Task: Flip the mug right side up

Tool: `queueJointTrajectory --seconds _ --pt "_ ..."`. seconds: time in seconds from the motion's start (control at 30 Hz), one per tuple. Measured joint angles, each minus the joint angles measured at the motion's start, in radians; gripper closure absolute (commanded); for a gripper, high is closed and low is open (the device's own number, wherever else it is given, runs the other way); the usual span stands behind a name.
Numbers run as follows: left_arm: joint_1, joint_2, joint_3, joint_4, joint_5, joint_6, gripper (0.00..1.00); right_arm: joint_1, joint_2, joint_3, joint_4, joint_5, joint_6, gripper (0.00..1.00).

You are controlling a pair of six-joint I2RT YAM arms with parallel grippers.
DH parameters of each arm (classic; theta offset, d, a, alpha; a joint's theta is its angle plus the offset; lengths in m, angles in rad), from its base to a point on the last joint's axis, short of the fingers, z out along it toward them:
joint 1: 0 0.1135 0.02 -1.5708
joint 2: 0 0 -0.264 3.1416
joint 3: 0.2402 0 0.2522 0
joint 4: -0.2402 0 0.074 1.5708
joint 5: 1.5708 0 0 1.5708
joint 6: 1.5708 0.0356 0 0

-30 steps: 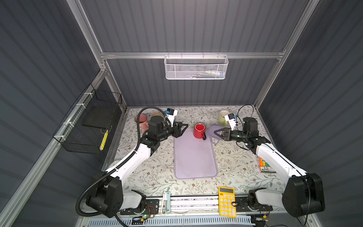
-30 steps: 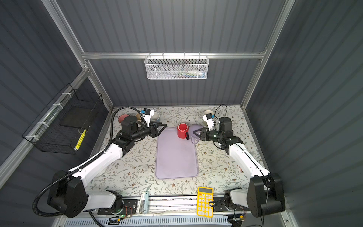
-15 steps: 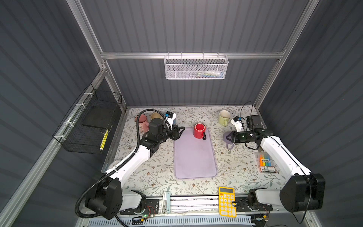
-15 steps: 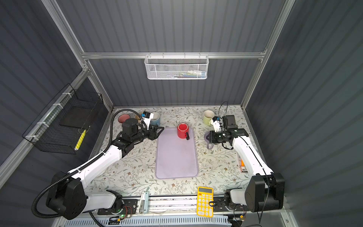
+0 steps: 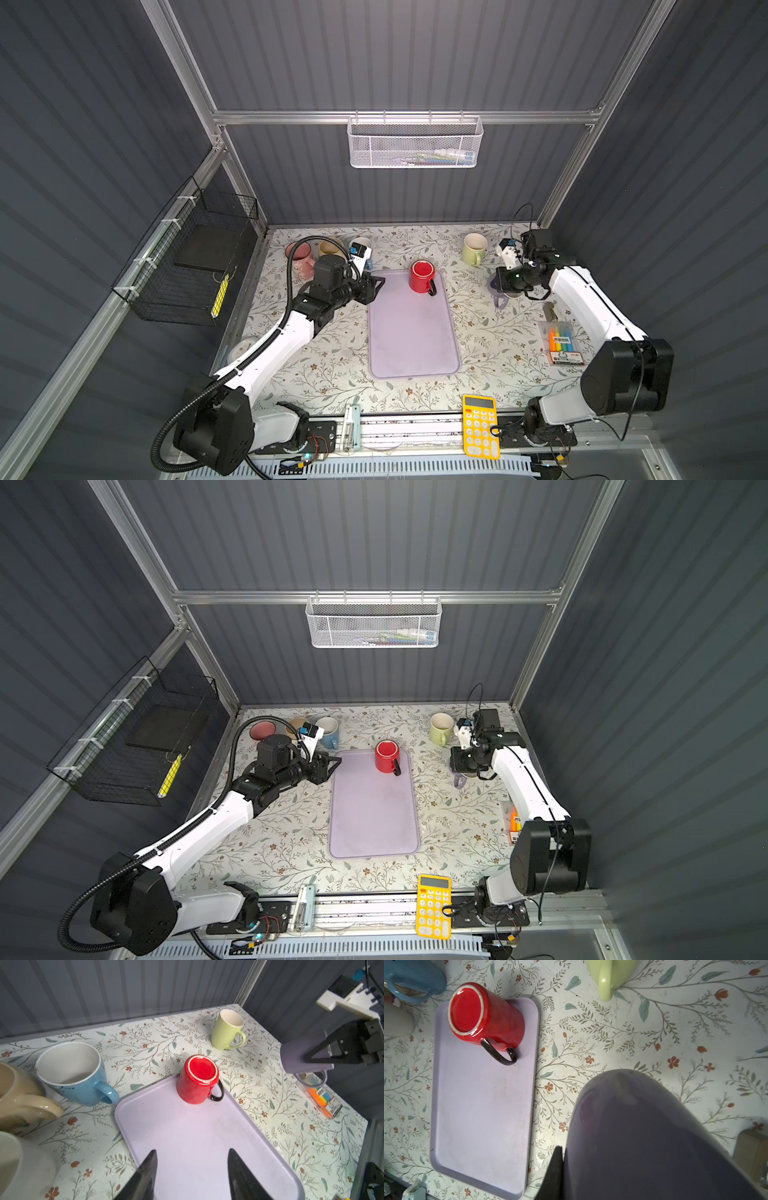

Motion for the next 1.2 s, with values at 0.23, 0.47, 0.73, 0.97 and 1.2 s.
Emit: queueJointTrajectory --seconds 0.23,0.47,0.73,0.97,1.2 --pt "-0.063 -0.004 0.000 -0.095 -0.056 0.045 0.45 -0.014 0.159 0.140 -0.058 0.055 -0.048 1.00" --pt "-0.093 -0.023 0.000 -0.121 -0.080 0.043 0.46 -0.047 0.300 0.325 -0.117 0.088 -0.096 1.00" --pt "-0.108 -0.030 -0.011 -0.139 -0.105 0.024 0.45 -0.084 0.460 0.494 -0.145 0.093 -0.129 1.00" --pt "-0.134 -0.042 -0.011 -0.151 -0.108 -0.006 0.45 -0.095 0.586 0.608 -0.159 0.089 -0.146 1.00" --pt "-0.173 -0.042 -0.011 -0.157 -0.122 -0.036 0.45 -0.112 0.698 0.761 -0.182 0.079 -0.164 1.00"
